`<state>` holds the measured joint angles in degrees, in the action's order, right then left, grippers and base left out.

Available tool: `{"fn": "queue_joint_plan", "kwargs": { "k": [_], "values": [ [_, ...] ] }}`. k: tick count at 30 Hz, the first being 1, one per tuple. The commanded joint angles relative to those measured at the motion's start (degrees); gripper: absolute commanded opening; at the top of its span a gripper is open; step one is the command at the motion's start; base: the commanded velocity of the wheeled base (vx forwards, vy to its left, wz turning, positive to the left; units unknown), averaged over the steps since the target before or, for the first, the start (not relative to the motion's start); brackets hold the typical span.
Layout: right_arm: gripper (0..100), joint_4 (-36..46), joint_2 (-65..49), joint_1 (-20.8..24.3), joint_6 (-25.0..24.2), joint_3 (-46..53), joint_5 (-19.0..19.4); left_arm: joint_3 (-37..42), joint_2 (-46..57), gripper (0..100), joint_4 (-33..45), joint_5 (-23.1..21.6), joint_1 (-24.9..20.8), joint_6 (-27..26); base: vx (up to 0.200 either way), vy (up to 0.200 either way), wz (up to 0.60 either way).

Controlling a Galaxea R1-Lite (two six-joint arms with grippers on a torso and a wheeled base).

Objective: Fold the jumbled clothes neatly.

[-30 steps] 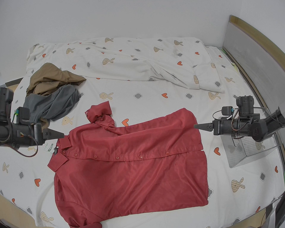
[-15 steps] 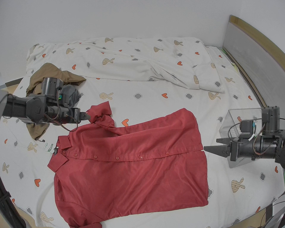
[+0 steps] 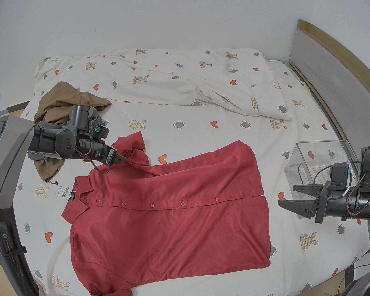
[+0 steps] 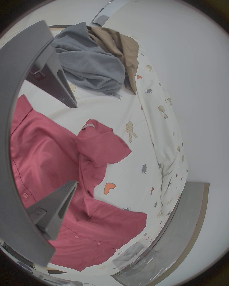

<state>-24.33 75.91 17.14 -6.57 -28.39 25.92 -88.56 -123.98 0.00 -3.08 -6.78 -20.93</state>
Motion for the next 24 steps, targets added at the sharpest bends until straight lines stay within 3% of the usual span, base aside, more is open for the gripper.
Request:
{"fn": "queue_joint_plan", "kwargs": {
  "k": [1,7,13,24],
  "values": [
    [100,0.0,-1.5,-0.3,-0.1,0.3,0.0,3.3,2.1,100,-0.8,-0.9,-0.2,0.0,0.0,0.0,0.0],
    [100,0.0,-1.5,-0.2,-0.1,0.2,0.0,8.1,4.1,100,-6.3,-2.9,-0.3,-0.1,0.0,0.0,0.0],
    [100,0.0,-1.5,-0.1,-0.1,0.2,0.0,9.1,4.0,100,-6.9,-3.0,-0.3,-0.5,0.2,0.0,0.0],
    [100,0.0,-1.5,-0.4,-0.1,0.0,0.0,9.5,3.7,100,-7.0,-3.2,-0.3,-0.5,0.0,0.0,0.0]
  ]
}}
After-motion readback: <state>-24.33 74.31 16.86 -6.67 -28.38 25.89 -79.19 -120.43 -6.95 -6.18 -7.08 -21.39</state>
